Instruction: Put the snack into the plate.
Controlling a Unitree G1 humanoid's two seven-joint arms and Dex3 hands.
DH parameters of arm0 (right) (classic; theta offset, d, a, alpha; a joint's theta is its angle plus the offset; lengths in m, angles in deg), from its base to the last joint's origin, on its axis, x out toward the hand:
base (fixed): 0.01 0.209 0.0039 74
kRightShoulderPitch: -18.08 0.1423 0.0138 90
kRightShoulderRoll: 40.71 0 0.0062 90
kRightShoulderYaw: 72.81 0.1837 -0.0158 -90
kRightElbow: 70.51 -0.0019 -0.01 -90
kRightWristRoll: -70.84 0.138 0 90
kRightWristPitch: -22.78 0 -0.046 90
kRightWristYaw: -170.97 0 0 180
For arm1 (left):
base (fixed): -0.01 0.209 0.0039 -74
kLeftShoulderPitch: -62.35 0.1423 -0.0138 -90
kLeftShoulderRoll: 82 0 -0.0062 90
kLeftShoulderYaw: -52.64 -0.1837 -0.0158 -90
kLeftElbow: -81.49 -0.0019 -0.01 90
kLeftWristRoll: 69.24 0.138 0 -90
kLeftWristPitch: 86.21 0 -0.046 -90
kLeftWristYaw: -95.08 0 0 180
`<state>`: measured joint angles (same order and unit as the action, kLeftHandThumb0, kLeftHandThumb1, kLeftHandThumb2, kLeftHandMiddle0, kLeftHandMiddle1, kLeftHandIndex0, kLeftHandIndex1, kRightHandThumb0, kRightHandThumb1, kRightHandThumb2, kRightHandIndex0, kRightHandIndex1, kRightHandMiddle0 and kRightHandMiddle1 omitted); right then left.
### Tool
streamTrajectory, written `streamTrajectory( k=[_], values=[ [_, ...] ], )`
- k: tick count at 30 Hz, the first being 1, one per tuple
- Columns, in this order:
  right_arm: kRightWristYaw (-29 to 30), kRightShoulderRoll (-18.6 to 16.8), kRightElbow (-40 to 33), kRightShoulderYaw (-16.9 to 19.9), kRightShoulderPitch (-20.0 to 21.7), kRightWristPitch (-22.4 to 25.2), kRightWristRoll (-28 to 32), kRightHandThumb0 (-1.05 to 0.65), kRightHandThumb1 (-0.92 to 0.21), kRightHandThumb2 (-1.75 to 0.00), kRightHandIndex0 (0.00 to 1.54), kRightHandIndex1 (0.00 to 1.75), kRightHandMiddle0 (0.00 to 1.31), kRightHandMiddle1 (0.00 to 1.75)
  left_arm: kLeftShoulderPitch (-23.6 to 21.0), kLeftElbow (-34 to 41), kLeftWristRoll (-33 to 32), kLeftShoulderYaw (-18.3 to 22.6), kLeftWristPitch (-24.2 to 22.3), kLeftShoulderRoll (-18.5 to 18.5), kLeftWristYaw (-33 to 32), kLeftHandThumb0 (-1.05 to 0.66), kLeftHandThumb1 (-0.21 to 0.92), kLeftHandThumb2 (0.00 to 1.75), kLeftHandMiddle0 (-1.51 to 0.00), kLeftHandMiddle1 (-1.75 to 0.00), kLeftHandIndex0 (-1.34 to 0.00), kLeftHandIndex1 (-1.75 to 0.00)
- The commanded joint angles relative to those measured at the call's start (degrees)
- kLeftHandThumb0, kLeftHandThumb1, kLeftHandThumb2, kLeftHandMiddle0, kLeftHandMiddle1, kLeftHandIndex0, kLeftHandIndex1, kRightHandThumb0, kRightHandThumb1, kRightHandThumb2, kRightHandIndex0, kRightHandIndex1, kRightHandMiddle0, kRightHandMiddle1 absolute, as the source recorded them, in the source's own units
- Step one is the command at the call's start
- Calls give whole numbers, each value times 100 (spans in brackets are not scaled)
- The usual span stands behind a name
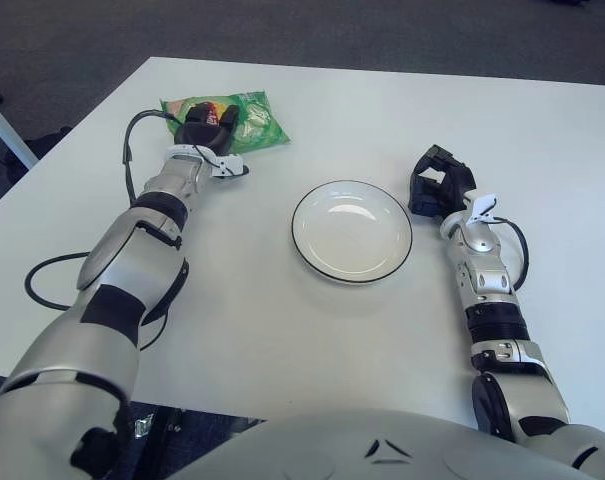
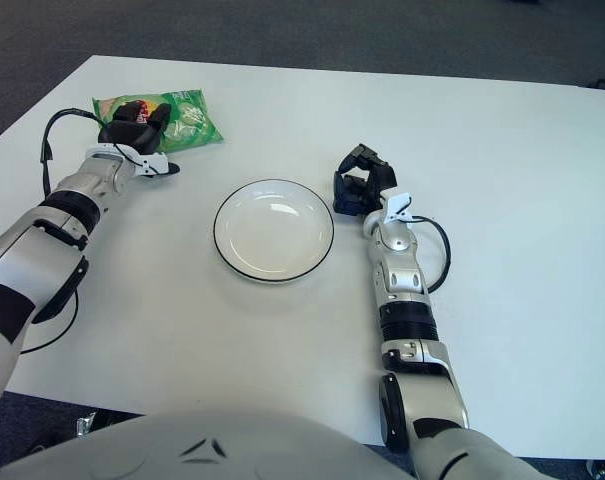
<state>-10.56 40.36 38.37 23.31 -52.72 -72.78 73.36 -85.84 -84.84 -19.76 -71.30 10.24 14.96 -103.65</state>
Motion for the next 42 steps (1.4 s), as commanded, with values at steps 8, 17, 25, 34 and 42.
streamTrajectory(
  k=[8,17,25,34,42],
  values=[
    [-69,55,186,-91,-536,-52,-136,-52,-24,-141,129,175,68,175,491,-121,104,-193,-153,64,-945,19,31,120,-30,-171,0,-129],
    [62,100,67,-186,-552,59,-381,-52,-24,-142,130,175,68,175,396,-48,132,-351,217,185,-1118,43,40,120,-52,-174,-16,-173],
    [122,128,-63,-262,-576,210,-552,-52,-24,-141,129,175,68,175,392,-57,87,-371,381,252,-1206,2,19,141,-76,-156,-50,-175],
    [142,146,-139,-300,-598,331,-626,-52,-22,-143,131,175,70,175,319,174,-102,-218,495,345,-1092,0,10,152,-83,-160,-54,-175],
    [126,238,-77,-383,-601,114,-775,-53,-22,-144,132,175,70,175,299,412,-230,-146,490,390,-971,0,10,154,-81,-165,-53,-175]
  ],
)
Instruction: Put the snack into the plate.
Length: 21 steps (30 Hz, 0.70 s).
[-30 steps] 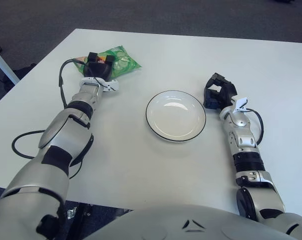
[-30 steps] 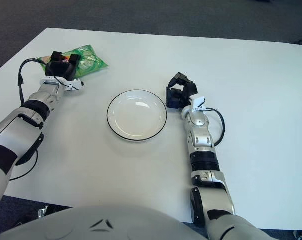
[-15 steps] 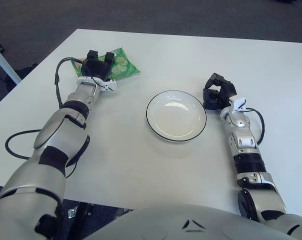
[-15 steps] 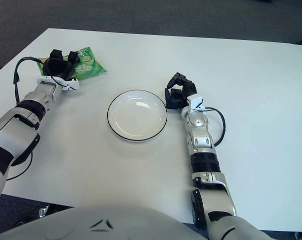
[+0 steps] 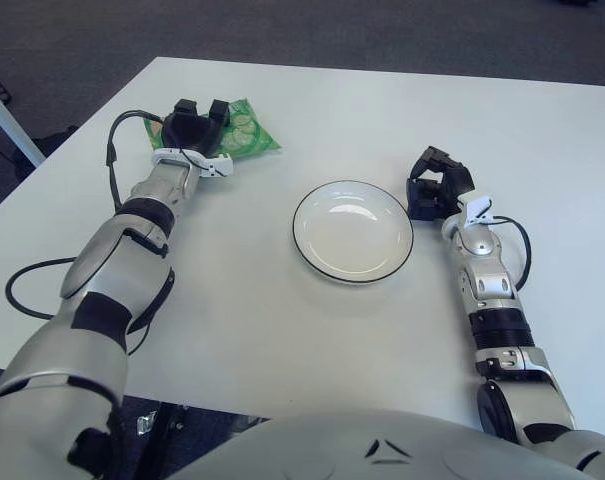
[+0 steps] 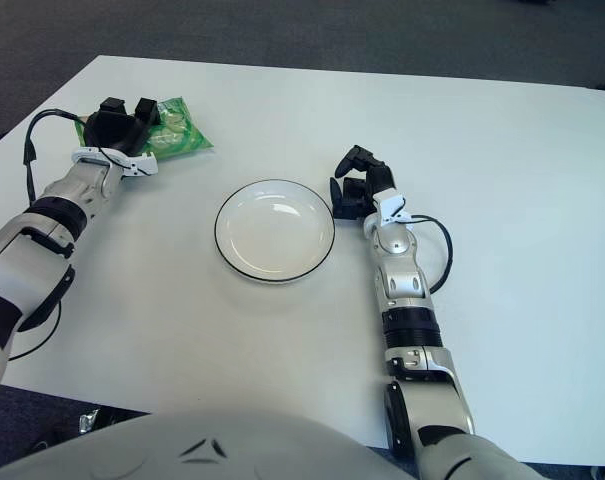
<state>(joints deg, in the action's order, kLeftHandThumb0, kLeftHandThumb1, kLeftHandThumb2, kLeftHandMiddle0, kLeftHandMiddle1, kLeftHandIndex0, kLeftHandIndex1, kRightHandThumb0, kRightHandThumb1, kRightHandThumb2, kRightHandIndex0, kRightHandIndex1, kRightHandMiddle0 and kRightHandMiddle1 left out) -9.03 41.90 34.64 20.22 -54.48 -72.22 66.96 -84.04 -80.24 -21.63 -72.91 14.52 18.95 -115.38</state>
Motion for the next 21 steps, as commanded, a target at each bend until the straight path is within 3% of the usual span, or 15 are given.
streamTrajectory(
  k=[1,8,15,21],
  values=[
    [-27,93,301,-83,-424,67,-151,-53,-22,-144,132,175,70,175,122,-42,-38,12,119,19,176,0,11,154,-81,-165,-53,-175],
    [-14,162,401,-134,-383,29,-201,-52,-23,-143,132,175,69,175,5,551,148,-1,341,477,-12,0,7,158,-83,-166,-57,-175],
    [-13,200,499,-158,-335,30,-248,-52,-24,-141,132,175,68,175,-66,986,51,189,312,554,143,0,0,165,-87,-167,-62,-175],
    [-17,243,613,-187,-280,-22,-277,-51,-24,-141,131,175,68,175,-204,1467,-151,550,780,823,-30,0,-1,167,-87,-169,-62,-175]
  ],
)
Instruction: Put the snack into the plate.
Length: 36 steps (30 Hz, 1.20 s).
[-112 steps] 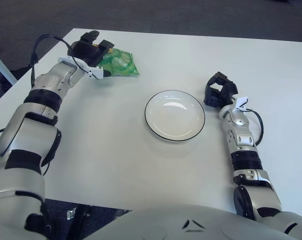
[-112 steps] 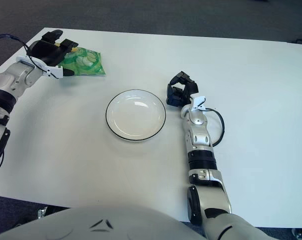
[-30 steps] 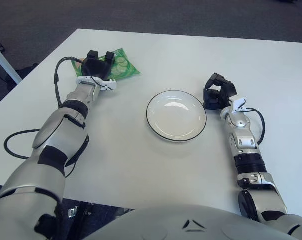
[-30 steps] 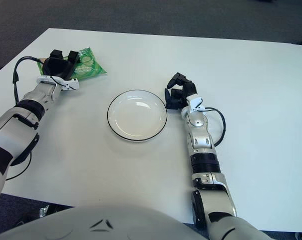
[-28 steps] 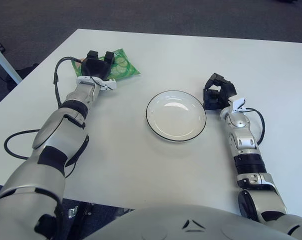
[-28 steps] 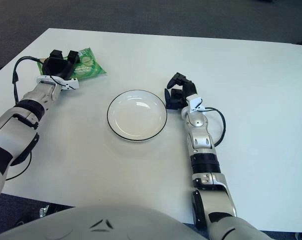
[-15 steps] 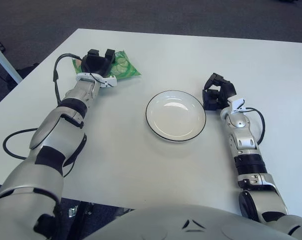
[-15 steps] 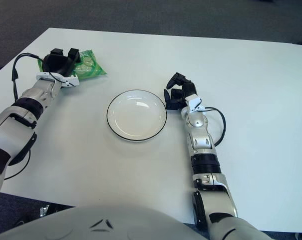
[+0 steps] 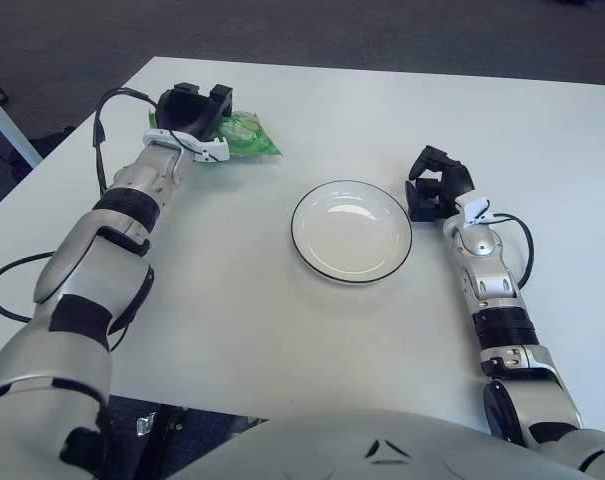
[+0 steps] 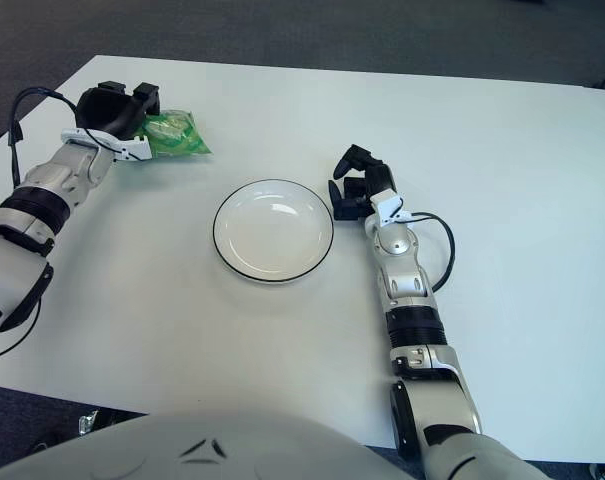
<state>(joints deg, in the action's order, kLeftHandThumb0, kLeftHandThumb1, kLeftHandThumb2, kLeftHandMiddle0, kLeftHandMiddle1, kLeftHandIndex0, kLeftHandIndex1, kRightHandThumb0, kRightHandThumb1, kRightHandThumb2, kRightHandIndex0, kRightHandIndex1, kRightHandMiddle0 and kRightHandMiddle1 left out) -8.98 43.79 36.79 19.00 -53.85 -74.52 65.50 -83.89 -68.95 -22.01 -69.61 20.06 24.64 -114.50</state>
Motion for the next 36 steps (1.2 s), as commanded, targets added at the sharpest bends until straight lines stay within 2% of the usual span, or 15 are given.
streamTrajectory(
  k=[1,7,13,16,22,27,36],
  values=[
    [-2,57,403,-74,-339,208,-153,-51,-24,-141,131,175,68,175,-197,599,-94,294,300,356,-190,0,-1,167,-88,-169,-62,-175],
    [72,86,421,-131,-331,166,-233,-51,-24,-141,131,175,68,175,204,1888,6,667,243,671,-163,0,2,164,-86,-168,-60,-175],
    [70,120,471,-174,-310,125,-250,-52,-24,-141,131,175,68,175,514,2688,123,939,-6,695,-108,0,2,163,-85,-168,-60,-175],
    [76,137,524,-186,-283,107,-245,-52,-24,-141,132,175,68,175,608,2964,193,1033,-67,687,-128,0,2,163,-86,-167,-60,-175],
    [80,172,597,-214,-253,65,-235,-52,-24,-142,132,175,68,175,776,3302,94,1228,98,746,-16,0,1,164,-87,-165,-62,-175],
    [109,181,600,-232,-253,50,-249,-52,-24,-142,132,175,68,175,1020,3773,182,1429,-32,744,-33,0,-2,167,-88,-166,-64,-175],
    [138,216,593,-271,-243,81,-297,-52,-23,-142,132,175,68,175,1155,4065,275,1564,-15,663,-33,0,-2,167,-89,-166,-64,-175]
  ],
)
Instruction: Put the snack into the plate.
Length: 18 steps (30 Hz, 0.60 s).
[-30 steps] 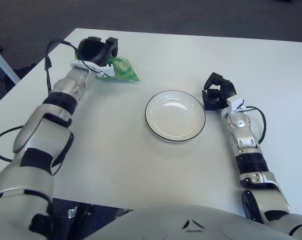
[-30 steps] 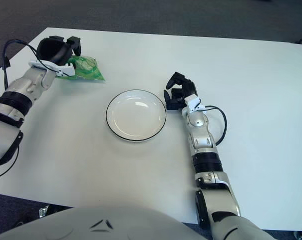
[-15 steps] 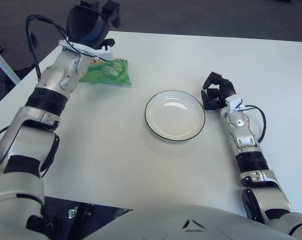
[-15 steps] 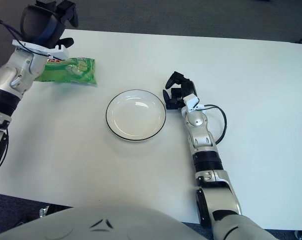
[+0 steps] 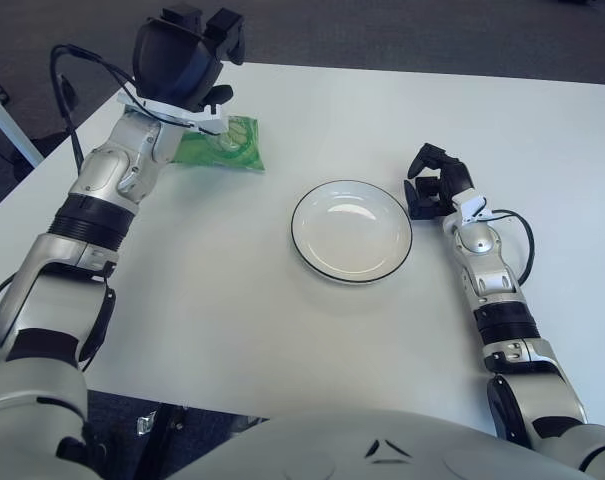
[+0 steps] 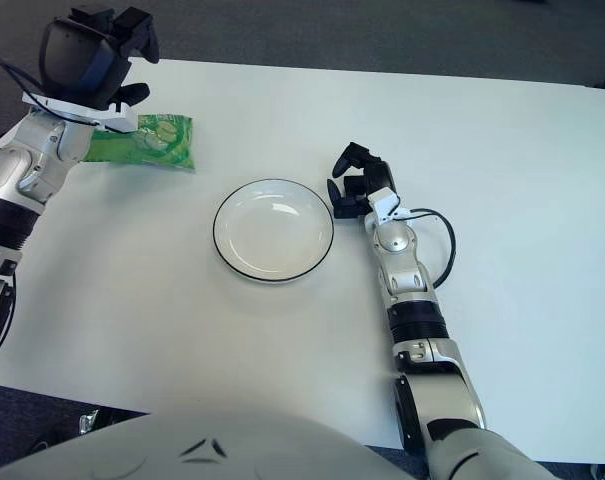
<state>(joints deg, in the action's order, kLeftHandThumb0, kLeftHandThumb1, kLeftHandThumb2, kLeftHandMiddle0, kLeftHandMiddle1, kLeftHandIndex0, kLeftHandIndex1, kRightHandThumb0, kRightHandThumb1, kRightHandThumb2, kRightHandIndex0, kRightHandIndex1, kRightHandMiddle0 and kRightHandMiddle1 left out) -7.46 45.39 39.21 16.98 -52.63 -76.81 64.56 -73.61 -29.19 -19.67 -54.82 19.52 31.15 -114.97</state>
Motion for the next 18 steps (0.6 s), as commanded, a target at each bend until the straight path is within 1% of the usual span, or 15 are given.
streamTrajectory(
  k=[1,4,9,13,15,17,18],
  values=[
    [3,59,343,-74,-366,318,-214,-52,-23,-142,132,175,69,175,131,107,49,85,60,21,37,0,-2,167,-89,-166,-64,-175],
    [32,66,331,-89,-364,340,-233,-52,-23,-142,132,175,69,175,138,137,87,89,81,38,84,0,-2,167,-88,-167,-63,-175],
    [23,90,321,-115,-362,397,-286,-52,-23,-142,132,175,69,175,176,227,67,87,52,99,531,0,-1,168,-87,-170,-64,-175],
    [27,99,292,-128,-385,369,-320,-52,-23,-143,132,175,69,175,191,280,36,90,33,153,970,0,-4,171,-89,-169,-66,-175],
    [40,105,285,-139,-387,365,-344,-52,-23,-143,132,175,69,175,181,311,51,76,-116,179,1376,0,-5,172,-89,-170,-67,-174],
    [41,108,284,-145,-387,365,-355,-52,-23,-143,132,175,69,175,165,302,87,66,-204,202,1645,0,-6,174,-89,-173,-68,-173],
    [40,109,284,-148,-388,363,-357,-52,-23,-143,132,175,69,175,146,262,135,43,-227,232,1759,0,-2,169,-84,-173,-66,-174]
  ],
)
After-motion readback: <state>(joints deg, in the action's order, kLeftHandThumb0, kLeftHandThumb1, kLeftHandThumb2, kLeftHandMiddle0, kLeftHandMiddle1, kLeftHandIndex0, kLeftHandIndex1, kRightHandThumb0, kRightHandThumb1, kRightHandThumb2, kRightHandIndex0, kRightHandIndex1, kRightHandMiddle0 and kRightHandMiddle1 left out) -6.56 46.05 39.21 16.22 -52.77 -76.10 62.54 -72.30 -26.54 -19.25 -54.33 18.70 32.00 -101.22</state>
